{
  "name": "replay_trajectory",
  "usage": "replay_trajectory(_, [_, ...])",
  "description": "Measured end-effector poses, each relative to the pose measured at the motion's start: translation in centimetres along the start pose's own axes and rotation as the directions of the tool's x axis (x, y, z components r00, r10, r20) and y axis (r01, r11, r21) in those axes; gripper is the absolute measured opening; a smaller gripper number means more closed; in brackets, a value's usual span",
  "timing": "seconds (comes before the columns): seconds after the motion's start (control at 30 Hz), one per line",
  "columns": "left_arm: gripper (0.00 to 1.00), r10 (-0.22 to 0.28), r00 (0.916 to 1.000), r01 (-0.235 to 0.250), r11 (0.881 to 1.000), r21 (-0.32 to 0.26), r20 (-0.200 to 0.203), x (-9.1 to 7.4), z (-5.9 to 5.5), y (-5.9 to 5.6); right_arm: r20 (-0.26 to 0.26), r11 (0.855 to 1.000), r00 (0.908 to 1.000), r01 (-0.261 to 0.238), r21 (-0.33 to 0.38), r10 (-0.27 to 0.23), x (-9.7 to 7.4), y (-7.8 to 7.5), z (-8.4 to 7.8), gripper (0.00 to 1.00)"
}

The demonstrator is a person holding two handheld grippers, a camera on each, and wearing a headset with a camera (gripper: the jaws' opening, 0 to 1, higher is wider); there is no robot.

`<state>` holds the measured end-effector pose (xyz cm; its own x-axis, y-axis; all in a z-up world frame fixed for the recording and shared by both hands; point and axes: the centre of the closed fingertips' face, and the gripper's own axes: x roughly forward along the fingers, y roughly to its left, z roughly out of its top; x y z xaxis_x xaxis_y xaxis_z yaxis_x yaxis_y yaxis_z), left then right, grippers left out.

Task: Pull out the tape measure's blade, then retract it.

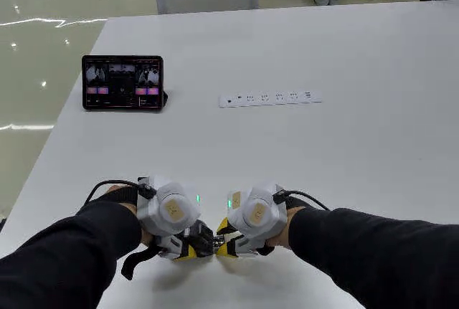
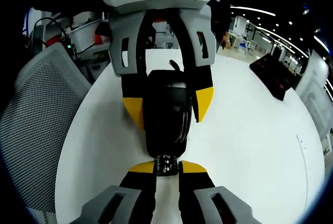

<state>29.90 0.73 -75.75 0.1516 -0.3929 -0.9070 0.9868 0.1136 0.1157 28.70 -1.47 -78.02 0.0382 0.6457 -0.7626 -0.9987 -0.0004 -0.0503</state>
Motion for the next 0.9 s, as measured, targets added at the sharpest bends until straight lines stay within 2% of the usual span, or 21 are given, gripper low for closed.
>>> replay_trajectory(0.17, [0.34, 0.000, 1.0000, 0.000, 1.000, -0.001, 0.000, 0.04, 0.00, -0.02, -0.014, 1.000, 0.9999, -0.006, 0.025, 0.007, -0.01, -0.06, 0.01, 0.12])
replay_trajectory(0.23, [0.34, 0.000, 1.0000, 0.000, 1.000, -0.005, -0.001, 0.05, 0.00, -0.01, -0.026, 0.994, 0.9996, 0.010, 0.107, -0.008, 0.10, -0.14, -0.02, 0.12])
replay_trajectory(0.3, [0.34, -0.001, 1.0000, 0.001, 1.000, -0.009, -0.002, 0.07, -0.01, -0.01, -0.020, 0.995, 0.9998, 0.008, 0.102, -0.006, 0.24, -0.25, 0.26, 0.13])
replay_trajectory(0.33, [0.34, -0.001, 1.0000, 0.001, 1.000, -0.008, -0.006, 0.10, -0.02, -0.03, -0.037, 0.998, 0.9993, 0.004, 0.057, -0.002, 0.16, -0.17, 0.18, 0.13])
replay_trajectory(0.4, [0.34, -0.001, 1.0000, 0.001, 1.000, -0.007, -0.008, 0.12, -0.04, -0.05, -0.018, 1.000, 0.9997, -0.017, 0.018, 0.017, 0.17, 0.00, 0.15, 0.12])
replay_trajectory(0.47, [0.34, 0.001, 1.0000, -0.001, 1.000, -0.007, -0.006, 0.13, -0.04, -0.05, -0.010, 0.999, 0.9998, -0.017, 0.028, 0.017, 0.02, 0.02, 0.00, 0.11])
replay_trajectory(0.57, [0.34, 0.005, 1.0000, -0.005, 1.000, -0.003, -0.004, 0.10, -0.05, -0.10, -0.003, 1.000, 0.9998, -0.020, 0.007, 0.020, 0.02, 0.15, 0.03, 0.11])
replay_trajectory(0.73, [0.34, -0.001, 0.9999, 0.001, 1.000, -0.016, 0.011, 0.01, -0.15, 0.04, 0.014, 0.998, 0.9995, -0.029, 0.050, 0.028, -0.37, 0.03, -0.23, 0.10])
replay_trajectory(0.9, [0.34, 0.001, 0.9999, -0.001, 1.000, -0.014, 0.014, 0.02, -0.08, 0.01, 0.008, 0.998, 0.9995, -0.030, 0.050, 0.029, -0.32, 0.11, -0.24, 0.10])
